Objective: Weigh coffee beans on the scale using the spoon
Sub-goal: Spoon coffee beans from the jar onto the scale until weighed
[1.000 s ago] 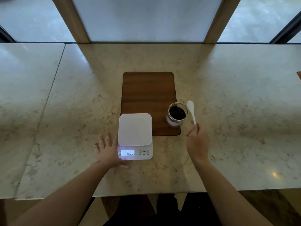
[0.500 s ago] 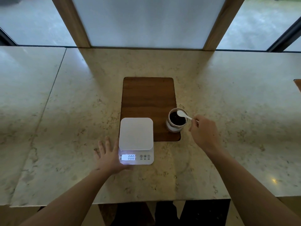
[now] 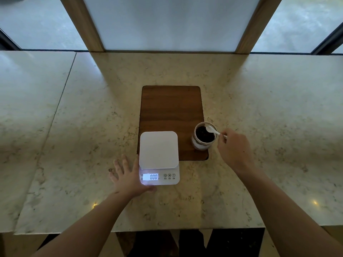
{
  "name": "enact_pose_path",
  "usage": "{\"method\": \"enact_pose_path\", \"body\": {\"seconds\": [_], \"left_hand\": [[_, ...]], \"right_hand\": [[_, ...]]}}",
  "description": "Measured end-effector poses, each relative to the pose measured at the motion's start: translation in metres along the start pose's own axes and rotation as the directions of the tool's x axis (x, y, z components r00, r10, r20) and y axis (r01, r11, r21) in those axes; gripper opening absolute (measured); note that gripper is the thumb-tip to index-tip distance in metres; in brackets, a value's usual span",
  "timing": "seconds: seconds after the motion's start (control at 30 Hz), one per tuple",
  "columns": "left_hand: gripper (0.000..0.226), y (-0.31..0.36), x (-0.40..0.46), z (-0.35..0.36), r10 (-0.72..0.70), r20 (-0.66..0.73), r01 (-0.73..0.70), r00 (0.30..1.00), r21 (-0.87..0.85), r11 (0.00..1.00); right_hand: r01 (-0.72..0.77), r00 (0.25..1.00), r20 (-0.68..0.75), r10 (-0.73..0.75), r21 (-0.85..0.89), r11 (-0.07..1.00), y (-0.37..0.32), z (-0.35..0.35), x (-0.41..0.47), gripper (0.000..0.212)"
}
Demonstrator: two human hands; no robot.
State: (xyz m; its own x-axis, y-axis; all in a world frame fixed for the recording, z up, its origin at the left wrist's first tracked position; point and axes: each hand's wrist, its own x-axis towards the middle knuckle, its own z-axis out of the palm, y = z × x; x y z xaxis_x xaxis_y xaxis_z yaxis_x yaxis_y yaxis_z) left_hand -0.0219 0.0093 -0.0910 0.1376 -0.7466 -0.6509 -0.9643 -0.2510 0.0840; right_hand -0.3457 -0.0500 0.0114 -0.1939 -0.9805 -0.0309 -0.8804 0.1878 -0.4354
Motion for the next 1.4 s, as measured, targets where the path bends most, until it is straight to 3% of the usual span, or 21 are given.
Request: {"method": "enact_pose_path", "body": {"seconds": [0.33, 0.6, 0.73, 0.97, 1.4], "left_hand": [[0.151, -0.006, 0.001, 0.001, 0.006, 0.038, -0.005, 0.999, -0.008, 1.0], [0.16, -0.011, -0.001, -0.002, 0.048, 0.111, -0.045, 0.993, -0.022, 0.999], [0.161, -0.009, -0.003, -0.005, 0.025, 0.135, -0.024, 0.99, -0.014, 1.0], [0.161, -0.003, -0.005, -0.013, -0.012, 0.154, 0.013, 0.988, -0.01, 1.0], [0.162, -0.003, -0.006, -0.013, -0.015, 0.164, 0.017, 0.986, -0.008, 1.0]], "right_hand": [[0.049, 0.997, 0.07, -0.039, -0.146, 0.988, -0.006, -0.002, 0.002, 0.024], [0.027, 0.986, 0.166, -0.005, -0.128, 0.991, -0.01, 0.001, 0.004, 0.016], [-0.039, 0.983, 0.178, 0.046, -0.042, 0.998, -0.007, 0.009, 0.003, 0.019], [-0.288, 0.94, 0.236, 0.246, 0.167, 0.943, 0.001, 0.017, 0.015, 0.034], [-0.352, 0.919, 0.298, 0.259, 0.319, 0.88, 0.009, 0.022, 0.012, 0.04]]}}
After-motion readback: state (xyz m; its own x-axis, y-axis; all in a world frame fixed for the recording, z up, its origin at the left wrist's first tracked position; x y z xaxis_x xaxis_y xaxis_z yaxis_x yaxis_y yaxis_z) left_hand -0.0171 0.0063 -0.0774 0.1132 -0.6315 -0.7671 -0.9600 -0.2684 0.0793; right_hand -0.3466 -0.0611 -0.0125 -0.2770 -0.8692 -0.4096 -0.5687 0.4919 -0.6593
